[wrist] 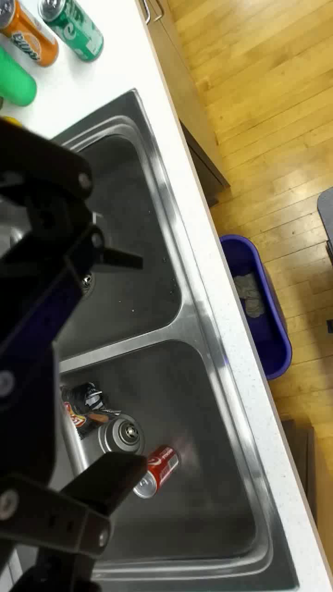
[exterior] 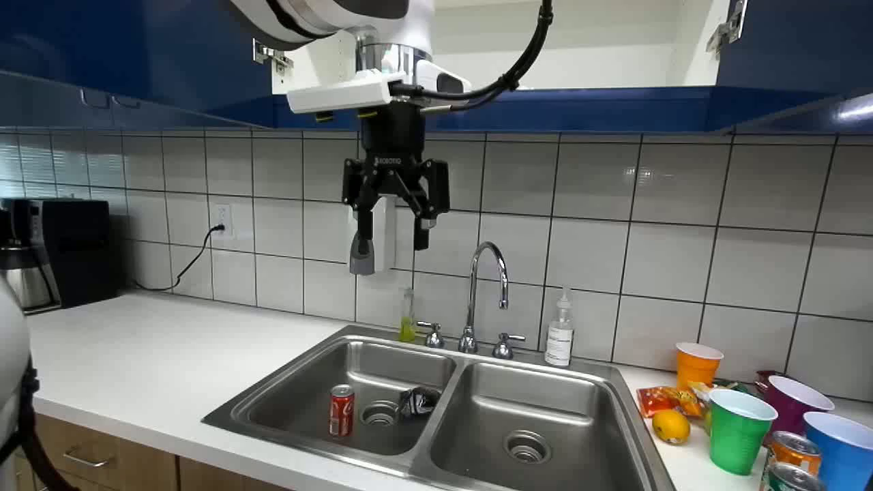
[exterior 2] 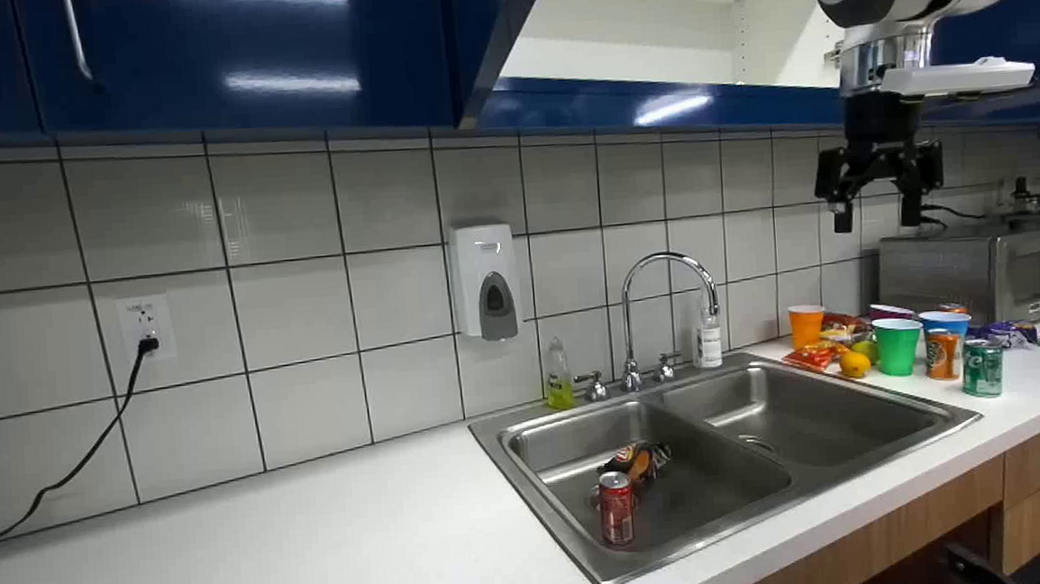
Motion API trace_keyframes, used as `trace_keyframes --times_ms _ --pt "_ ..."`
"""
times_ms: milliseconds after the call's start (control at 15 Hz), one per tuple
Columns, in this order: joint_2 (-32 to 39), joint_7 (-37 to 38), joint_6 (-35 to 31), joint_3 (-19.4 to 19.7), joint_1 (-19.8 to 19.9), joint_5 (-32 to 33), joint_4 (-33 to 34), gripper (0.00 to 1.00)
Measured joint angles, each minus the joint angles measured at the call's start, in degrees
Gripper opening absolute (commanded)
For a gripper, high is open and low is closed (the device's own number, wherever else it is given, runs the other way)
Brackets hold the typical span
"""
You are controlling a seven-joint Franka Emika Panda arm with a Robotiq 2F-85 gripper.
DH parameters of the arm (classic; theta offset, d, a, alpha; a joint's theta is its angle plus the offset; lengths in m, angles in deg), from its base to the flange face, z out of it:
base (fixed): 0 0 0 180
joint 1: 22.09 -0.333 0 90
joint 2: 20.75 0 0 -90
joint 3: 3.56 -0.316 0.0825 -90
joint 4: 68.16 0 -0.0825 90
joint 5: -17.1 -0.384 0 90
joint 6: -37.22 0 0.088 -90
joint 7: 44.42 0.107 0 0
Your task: Take the soda can out of the sink and put it into the cupboard
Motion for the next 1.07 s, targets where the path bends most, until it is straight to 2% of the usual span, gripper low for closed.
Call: trace_keyframes --times_ms 1067 --pt "0.4 -0.7 -1.3 0.4 0.0 0.0 -1.3 1.00"
